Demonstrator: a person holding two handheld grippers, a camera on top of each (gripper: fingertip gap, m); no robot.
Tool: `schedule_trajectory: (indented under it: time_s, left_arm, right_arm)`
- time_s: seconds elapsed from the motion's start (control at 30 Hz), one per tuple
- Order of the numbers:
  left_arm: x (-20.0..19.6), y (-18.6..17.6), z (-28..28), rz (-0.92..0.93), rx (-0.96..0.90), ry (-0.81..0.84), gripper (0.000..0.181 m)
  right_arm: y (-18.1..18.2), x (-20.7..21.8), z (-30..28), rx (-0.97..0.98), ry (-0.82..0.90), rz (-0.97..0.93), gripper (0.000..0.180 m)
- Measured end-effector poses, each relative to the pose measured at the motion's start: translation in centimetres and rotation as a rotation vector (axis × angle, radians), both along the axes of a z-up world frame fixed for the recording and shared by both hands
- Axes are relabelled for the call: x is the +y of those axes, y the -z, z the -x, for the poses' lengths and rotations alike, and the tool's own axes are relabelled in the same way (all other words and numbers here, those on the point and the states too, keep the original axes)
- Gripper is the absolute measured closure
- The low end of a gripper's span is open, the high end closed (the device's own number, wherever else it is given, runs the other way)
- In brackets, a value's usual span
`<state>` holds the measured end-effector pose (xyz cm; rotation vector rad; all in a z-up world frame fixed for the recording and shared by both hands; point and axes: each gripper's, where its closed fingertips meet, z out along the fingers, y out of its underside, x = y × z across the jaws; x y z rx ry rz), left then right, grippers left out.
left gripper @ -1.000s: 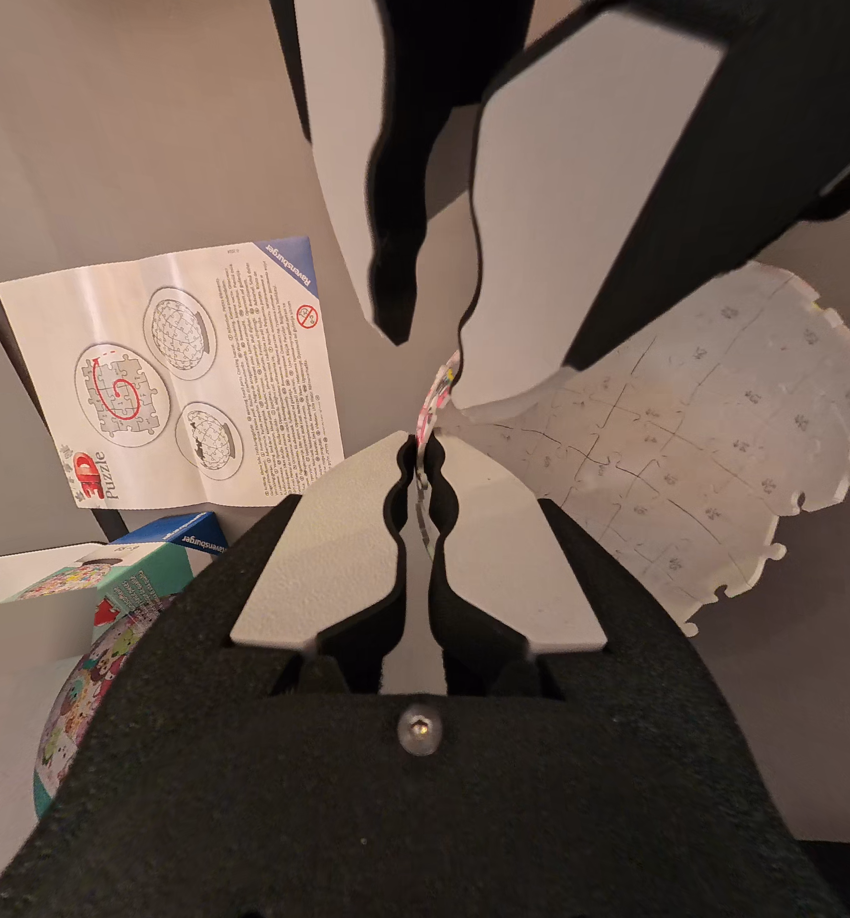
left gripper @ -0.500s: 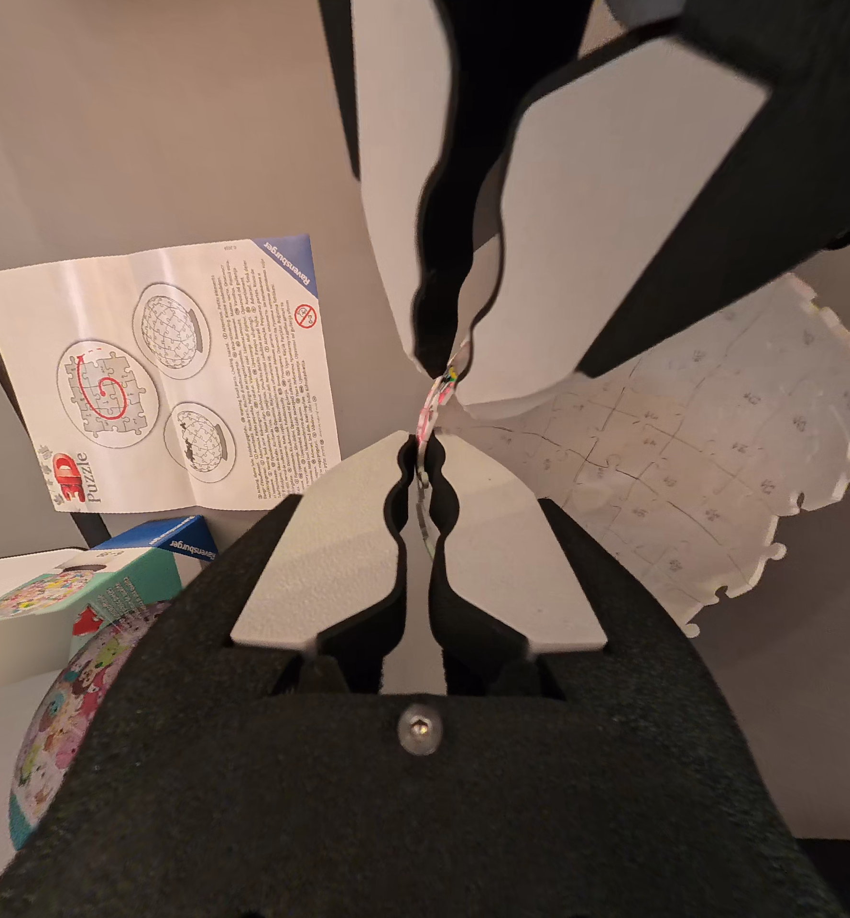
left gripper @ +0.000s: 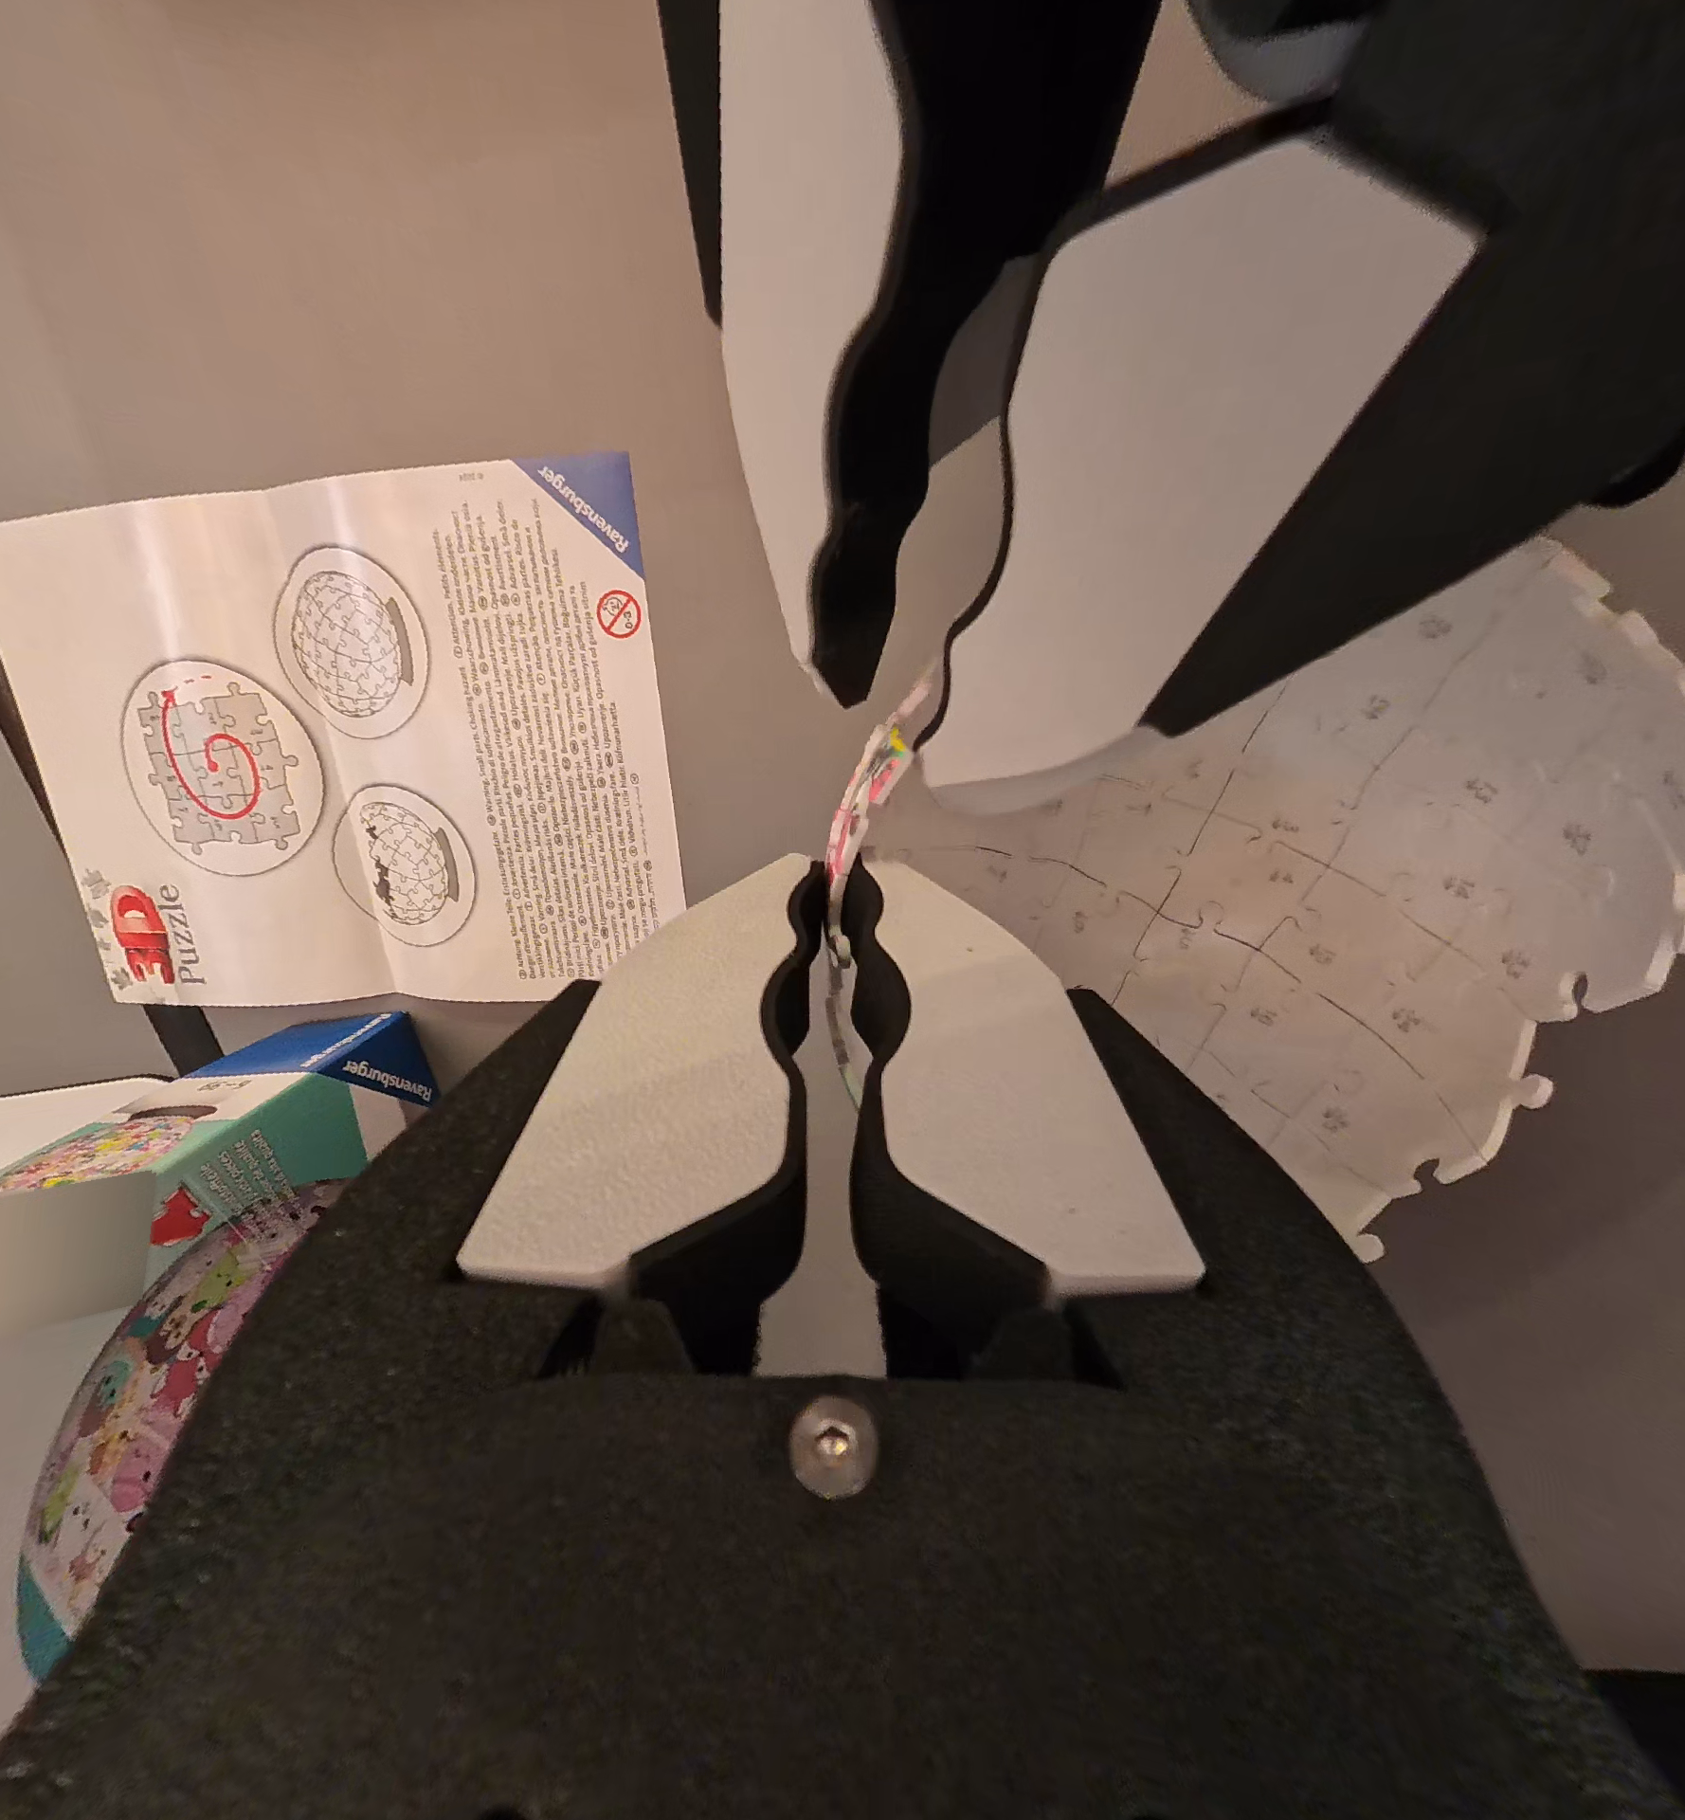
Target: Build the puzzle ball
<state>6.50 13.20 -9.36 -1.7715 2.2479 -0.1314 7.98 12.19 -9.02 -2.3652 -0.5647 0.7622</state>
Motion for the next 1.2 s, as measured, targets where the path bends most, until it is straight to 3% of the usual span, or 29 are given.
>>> schedule_trajectory:
  time_s: [0.5,0.77,1.0,1.2]
  left_arm:
    - [-0.1,0.0,0.0,-0.027,0.014,0.030,0.177]
    - [-0.4,-0.4,-0.7,-0.018,0.007,0.070,0.152]
    - [-0.8,0.3,-1.5,-0.025,0.091,0.209,0.150]
    - [-1.1,0.6,-1.9,0.003,0.111,0.266,0.160]
  right_arm:
    - [-1.6,-0.1,-0.7,0.043,-0.006,-0.100,0.148]
    - [-3.0,-0.9,-1.6,0.123,-0.014,-0.148,0.144]
    - [-5.1,-1.3,-3.3,0.222,0.006,-0.233,0.144]
    - [-5.8,-1.4,-4.3,0.256,0.012,-0.257,0.144]
